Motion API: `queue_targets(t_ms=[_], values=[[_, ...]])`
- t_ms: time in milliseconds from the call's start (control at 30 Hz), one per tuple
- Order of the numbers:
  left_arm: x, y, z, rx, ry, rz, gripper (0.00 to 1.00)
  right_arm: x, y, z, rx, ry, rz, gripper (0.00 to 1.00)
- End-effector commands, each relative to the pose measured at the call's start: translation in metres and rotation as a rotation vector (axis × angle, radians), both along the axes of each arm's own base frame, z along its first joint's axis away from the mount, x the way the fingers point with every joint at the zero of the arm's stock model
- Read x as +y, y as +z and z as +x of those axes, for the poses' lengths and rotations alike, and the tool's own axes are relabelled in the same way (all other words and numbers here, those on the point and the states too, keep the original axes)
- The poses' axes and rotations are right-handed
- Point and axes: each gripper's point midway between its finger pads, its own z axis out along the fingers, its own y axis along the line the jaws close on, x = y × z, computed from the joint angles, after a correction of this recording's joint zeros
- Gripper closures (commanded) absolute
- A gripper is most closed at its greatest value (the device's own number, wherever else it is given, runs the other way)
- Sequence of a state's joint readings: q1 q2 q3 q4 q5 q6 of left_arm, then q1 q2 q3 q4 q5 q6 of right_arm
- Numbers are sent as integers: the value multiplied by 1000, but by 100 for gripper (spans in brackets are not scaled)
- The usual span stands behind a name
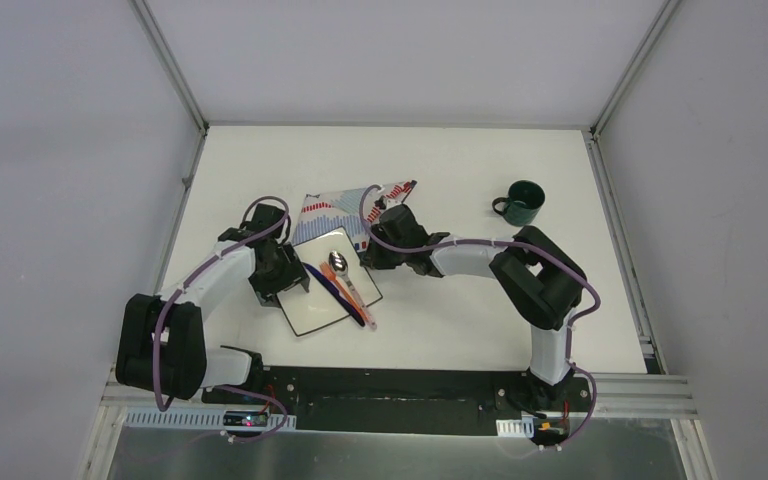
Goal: Set the dinner table for one person
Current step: Move the napkin to the center of the board.
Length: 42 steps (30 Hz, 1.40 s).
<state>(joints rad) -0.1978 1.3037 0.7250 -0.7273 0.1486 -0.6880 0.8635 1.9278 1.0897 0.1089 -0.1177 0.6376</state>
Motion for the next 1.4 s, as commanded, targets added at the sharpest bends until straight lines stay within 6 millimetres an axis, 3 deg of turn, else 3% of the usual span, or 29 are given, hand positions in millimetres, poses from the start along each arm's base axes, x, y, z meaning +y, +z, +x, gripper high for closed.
queue_targets(t_ms=[0, 200, 633, 933, 1167, 1367], values=[[-8, 16, 2, -16, -30, 32, 34, 32, 3, -82, 215, 241, 115, 100], [-1, 28, 2, -25, -48, 75, 32, 33, 1, -81, 221, 238, 116, 100], [-8, -9, 1, 10, -74, 50, 32, 28, 2, -82, 212, 227, 110, 100], [-24, -28, 15, 4, -146, 55, 24, 25, -3, -83, 226, 225, 94, 100], [-34, -49, 13, 38, -166, 27, 22, 20, -8, -82, 232, 214, 74, 100], [-43, -56, 5, 66, -227, 22, 8, 20, -10, -81, 237, 212, 70, 100]])
